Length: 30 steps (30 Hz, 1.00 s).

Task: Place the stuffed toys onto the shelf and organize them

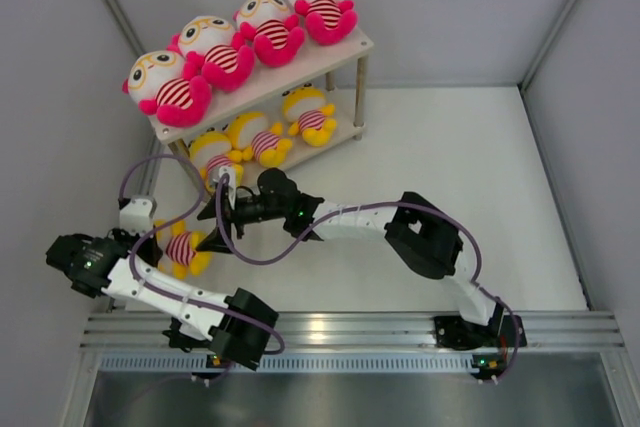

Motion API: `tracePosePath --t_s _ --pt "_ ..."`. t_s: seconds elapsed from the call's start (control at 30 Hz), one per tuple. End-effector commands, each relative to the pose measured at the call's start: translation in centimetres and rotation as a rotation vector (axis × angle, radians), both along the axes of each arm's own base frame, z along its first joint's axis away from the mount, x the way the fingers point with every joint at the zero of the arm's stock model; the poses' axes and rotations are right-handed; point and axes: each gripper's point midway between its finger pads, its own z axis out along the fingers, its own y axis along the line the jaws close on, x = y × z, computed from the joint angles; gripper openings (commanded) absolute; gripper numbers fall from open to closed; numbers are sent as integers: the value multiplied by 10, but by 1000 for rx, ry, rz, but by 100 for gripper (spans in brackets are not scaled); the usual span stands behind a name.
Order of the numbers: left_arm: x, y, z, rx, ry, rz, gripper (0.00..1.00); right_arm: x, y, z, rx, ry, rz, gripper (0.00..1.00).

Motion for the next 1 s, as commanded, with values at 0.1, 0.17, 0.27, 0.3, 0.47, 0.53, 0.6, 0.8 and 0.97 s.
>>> tracePosePath --t_s 0.1,0.17,0.27,0.3,0.47,0.53,0.6,0.8,0.97 --pt "-5 -36 3 -125 0 -47 0 -5 24 13 49 42 1 82" --pt "-4 -35 3 -129 0 -50 0 0 26 3 19 51 -26 81" --pt "-3 -33 3 -147 1 -47 0 2 28 -10 -12 54 -35 80" --pt "-2 -33 4 -157 2 -42 0 0 27 -17 -26 59 -32 80" --pt "-2 -32 3 -161 3 -43 0 -5 26 -33 -51 75 -14 38" --pt "-3 -33 2 -149 4 -50 0 -8 26 -28 -35 78 -9 8" --pt "-5 -35 0 -137 7 -50 3 -9 21 -25 -32 67 -9 0" --pt "-11 -34 5 -52 19 -40 77 7 -32 -5 -35 15 -5 0" --pt "-8 -32 19 -43 -5 -17 83 19 -105 -13 -207 -171 14 0"
